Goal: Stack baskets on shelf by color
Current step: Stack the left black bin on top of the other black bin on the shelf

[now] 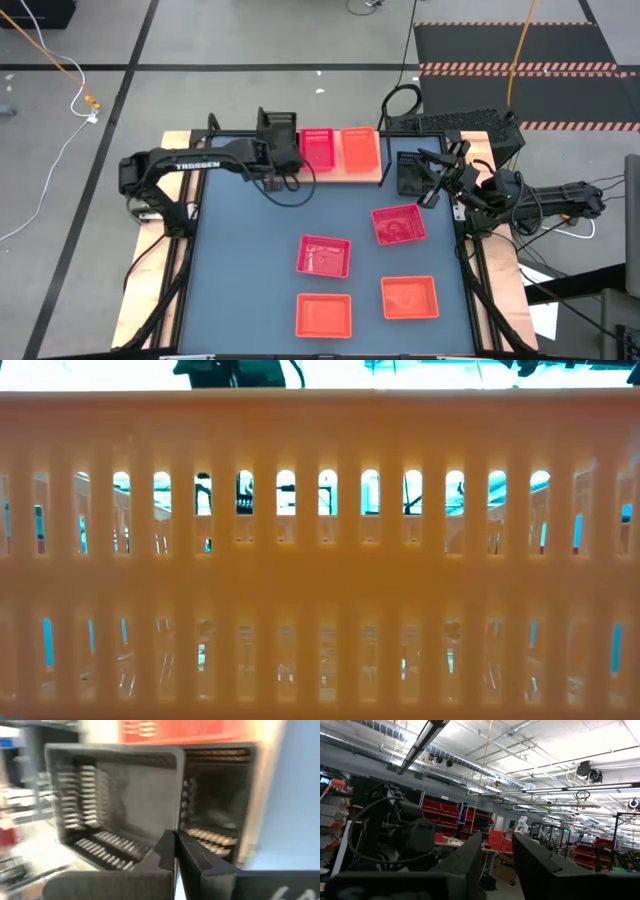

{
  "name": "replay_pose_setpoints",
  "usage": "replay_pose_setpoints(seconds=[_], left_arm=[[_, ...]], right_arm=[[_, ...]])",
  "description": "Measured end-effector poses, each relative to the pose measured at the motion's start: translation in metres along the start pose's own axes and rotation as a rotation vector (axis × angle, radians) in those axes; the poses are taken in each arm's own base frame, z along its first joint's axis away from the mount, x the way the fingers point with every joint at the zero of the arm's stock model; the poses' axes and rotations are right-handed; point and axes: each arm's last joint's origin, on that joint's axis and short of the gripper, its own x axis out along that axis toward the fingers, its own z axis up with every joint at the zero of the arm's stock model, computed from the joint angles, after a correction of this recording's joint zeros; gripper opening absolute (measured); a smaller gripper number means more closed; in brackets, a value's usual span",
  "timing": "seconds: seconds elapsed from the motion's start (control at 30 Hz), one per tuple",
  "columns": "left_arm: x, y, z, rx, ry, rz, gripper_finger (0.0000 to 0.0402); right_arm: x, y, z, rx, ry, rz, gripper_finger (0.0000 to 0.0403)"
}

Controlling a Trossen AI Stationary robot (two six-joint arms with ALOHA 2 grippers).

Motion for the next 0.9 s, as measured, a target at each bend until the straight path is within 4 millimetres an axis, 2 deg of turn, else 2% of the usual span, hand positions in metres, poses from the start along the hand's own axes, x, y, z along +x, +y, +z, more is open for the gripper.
replay_pose_setpoints(seconds=[0.17,0.47,0.63,0.73,0.9], left_arm=[[0.002,-0.009,0.002,-0.002,-0.011,-0.096,0.0005],[-0.001,-0.015,0.004,-0.001,-0.030,-0.121,0.0014],[-0.002,-0.016,0.007,-0.069,-0.067,-0.189,0.0021],[-0.002,-0.016,0.007,-0.082,-0.066,-0.191,0.0041],[0.001,-0.012,0.007,-0.125,-0.062,-0.188,0.0098]], right_arm=[[0.000,0.000,0.000,0.000,0.000,-0.001,0.0105],[0.000,0.000,0.000,-0.001,0.000,0.000,0.0105],[0.000,0.000,0.000,-0.001,0.000,0.000,0.0105],[0.000,0.000,0.000,0.000,0.000,-0.001,0.0105],[0.000,0.000,0.000,0.000,0.000,-0.001,0.0105]])
